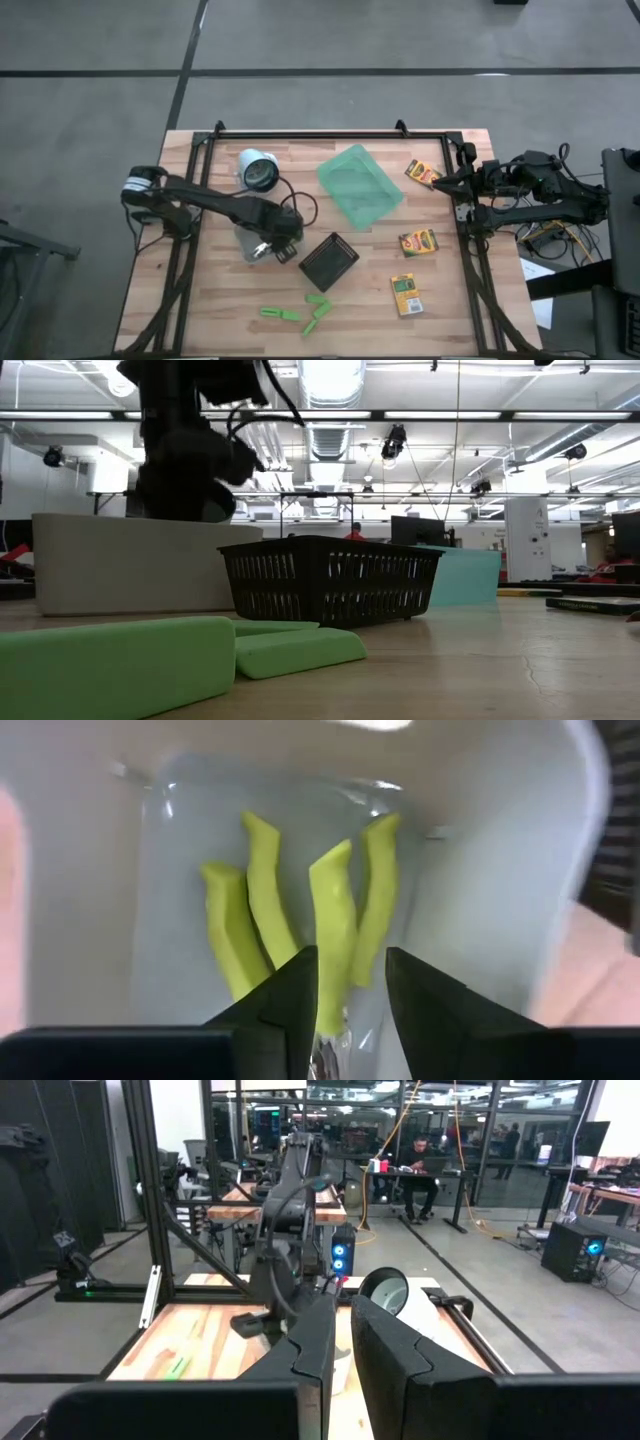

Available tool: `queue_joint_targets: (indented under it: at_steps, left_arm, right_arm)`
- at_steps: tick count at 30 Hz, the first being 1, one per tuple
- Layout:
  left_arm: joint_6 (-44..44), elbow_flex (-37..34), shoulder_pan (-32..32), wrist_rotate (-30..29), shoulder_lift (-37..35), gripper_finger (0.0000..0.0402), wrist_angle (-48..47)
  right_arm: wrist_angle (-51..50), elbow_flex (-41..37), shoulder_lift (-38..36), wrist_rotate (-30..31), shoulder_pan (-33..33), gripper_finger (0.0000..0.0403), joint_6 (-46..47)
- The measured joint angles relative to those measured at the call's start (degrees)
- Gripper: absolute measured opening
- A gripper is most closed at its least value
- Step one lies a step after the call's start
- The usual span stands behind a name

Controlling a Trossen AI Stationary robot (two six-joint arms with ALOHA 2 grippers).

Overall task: Pick & Place School Supplies
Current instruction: Put the green eraser into the black bin

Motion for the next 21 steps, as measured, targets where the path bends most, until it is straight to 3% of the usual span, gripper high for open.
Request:
queue_joint_targets:
  at_steps: [8, 16, 21]
  left_arm:
    - [-4.8, 5.5, -0.5, -2.2, -9.8, 0.0124, -3.5]
    - [-2.4, 7.2, -9.5, -20.8, -17.9, 0.0124, 2.7]
    - [1.5, 7.0, -15.4, -28.7, -18.5, 0.0124, 7.0]
  right_arm:
    - [0.0, 0.0, 0.0, 0.0, 0.0, 0.0036, 0.0]
    - [0.0, 0.0, 0.0, 0.0, 0.0, 0.0036, 0.0]
    - [0.0, 0.0, 0.0, 0.0, 0.0, 0.0036, 0.0]
